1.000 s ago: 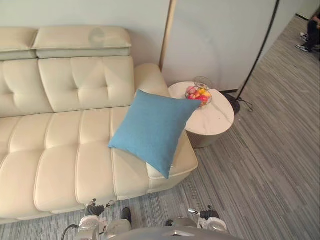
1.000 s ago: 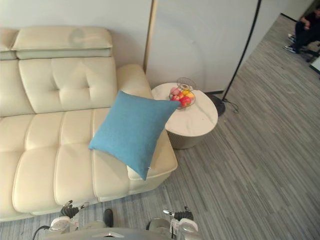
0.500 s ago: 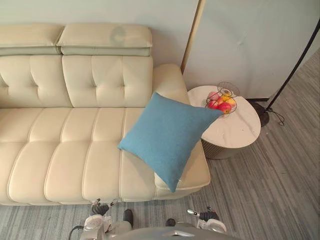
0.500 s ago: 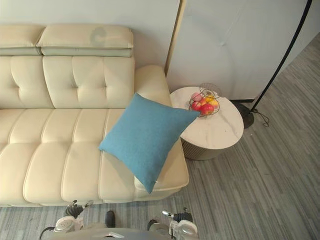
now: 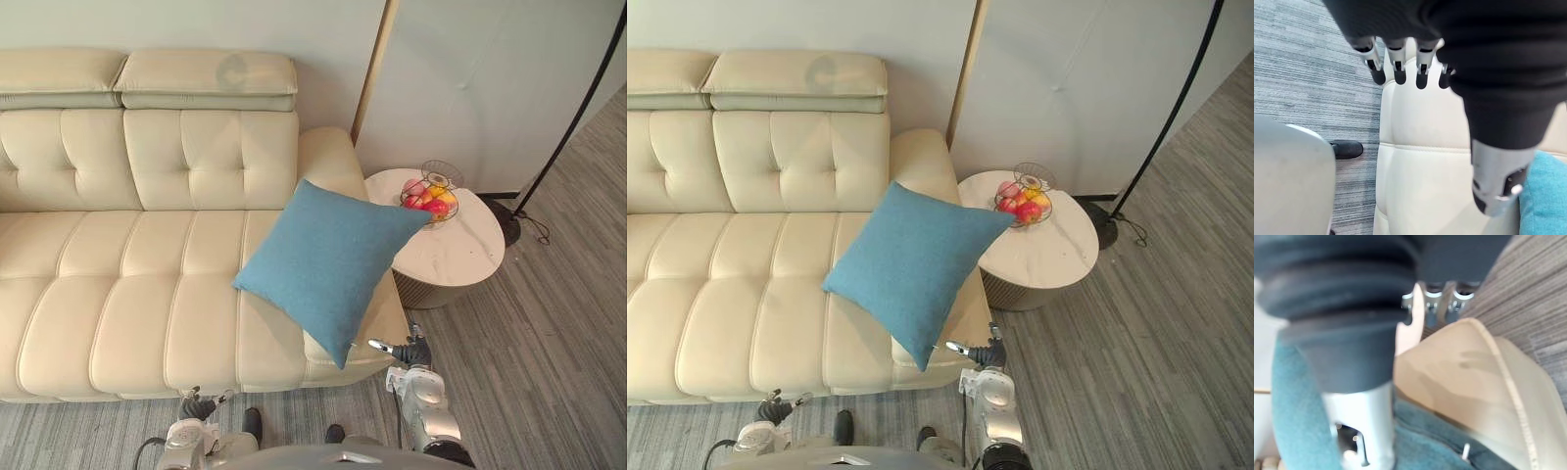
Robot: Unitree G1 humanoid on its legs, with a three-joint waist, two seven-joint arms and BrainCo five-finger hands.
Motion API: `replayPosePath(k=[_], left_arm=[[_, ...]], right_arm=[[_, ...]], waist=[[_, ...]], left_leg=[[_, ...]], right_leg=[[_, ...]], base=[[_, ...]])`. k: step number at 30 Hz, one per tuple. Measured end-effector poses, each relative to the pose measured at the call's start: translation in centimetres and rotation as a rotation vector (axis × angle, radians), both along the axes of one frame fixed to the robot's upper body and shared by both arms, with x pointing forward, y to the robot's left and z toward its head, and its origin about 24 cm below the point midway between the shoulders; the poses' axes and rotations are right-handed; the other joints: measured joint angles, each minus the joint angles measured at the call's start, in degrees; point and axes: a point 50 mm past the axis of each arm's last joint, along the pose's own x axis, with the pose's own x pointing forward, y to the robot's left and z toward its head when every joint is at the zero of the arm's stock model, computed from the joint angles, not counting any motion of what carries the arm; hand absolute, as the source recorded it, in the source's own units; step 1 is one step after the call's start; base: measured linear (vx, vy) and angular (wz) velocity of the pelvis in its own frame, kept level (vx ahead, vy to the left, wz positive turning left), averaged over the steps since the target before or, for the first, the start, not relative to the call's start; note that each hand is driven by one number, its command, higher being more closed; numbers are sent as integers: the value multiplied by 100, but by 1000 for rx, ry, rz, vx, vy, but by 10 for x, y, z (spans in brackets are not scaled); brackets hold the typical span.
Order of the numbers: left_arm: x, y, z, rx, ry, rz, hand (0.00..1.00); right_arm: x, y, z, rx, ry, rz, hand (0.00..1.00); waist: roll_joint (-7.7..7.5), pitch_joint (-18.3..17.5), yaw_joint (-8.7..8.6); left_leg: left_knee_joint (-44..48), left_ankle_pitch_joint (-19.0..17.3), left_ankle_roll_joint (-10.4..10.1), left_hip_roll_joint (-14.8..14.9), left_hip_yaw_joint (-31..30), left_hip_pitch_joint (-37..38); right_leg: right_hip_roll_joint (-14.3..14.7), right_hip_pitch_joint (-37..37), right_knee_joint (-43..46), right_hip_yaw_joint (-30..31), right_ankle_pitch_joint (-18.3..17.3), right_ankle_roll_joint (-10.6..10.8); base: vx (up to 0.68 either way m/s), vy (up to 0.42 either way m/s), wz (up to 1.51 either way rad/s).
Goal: Pick up cushions and gather them together orderly.
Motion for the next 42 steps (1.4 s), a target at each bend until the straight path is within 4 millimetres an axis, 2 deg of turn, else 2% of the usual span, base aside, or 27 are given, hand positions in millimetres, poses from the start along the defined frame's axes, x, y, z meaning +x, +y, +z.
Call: replayPosePath(k=[4, 10, 11, 13, 15, 18, 19, 26, 29, 37, 42], left_arm=[[-1, -1, 0, 2, 2, -11, 0], [4, 0, 3, 6, -24, -16, 0], [5, -1, 3, 5, -29, -16, 0], [6, 0, 4, 7, -32, -15, 0], [11, 2, 7, 15, -52, -16, 0], [17, 3, 10, 23, -77, -15, 0], [23, 3, 12, 29, -95, -6, 0], [34, 4, 17, 29, -136, 20, 0], [35, 4, 19, 31, -145, 28, 0], [44, -1, 24, 13, -186, 21, 0], [67, -16, 41, -65, -317, 49, 0]], right_arm=[[2, -2, 6, -24, -21, 16, 0], [16, 3, 18, -40, -78, 57, 0], [24, 3, 23, -47, -99, 58, 0], [32, 2, 28, -49, -119, 52, 0], [46, 2, 35, -62, -146, 54, 0], [61, 2, 48, -54, -200, 33, 0], [69, -1, 57, -61, -231, 12, 100], [84, -20, 77, -107, -293, -49, 100], [87, -20, 81, -99, -306, -49, 100], [86, -17, 80, -60, -313, -51, 100], [71, -16, 77, -42, -327, -48, 100]], waist=[[28, -17, -41], [44, -18, 91], [65, 5, 115], [90, 32, 142], [125, 148, 245], [177, 346, 257], [220, 517, 304], [299, 873, 392], [308, 884, 419], [312, 969, 463], [305, 972, 409]], left_leg=[[0, -1, 1, -67, -143, -139], [5, 141, 113, -198, -308, -418], [9, 207, 200, -235, -345, -497], [41, 220, 217, -272, -437, -553], [42, 241, 244, -288, -484, -623], [43, 331, 241, -298, -603, -828], [44, 399, 235, -282, -631, -969], [42, 489, 162, -274, -778, -1192], [42, 519, 119, -253, -782, -1365], [45, 566, 140, -250, -797, -1455], [46, 592, 174, -254, -808, -1439]], right_leg=[[-32, -39, -76, -4, -2, 3], [-94, -168, -157, -112, 154, 116], [-120, -201, -185, -178, 189, 136], [-141, -213, -201, -220, 196, 136], [-150, -256, -191, -262, 200, 129], [-155, -436, -137, -353, 206, 120], [-154, -608, -24, -388, 205, 120], [-176, -871, 228, -504, 114, 55], [-173, -1074, 305, -514, 111, 53], [-176, -1177, 367, -529, 83, 92], [-169, -1152, 349, -536, 83, 93]], base=[[-44, 40, 19], [72, 29, 17], [91, 24, 24], [86, 21, 22], [40, 9, 16], [-44, -2, 19], [-61, -5, 14], [-76, -9, 12], [-43, -15, 1], [32, -38, 2], [59, -47, 0]])
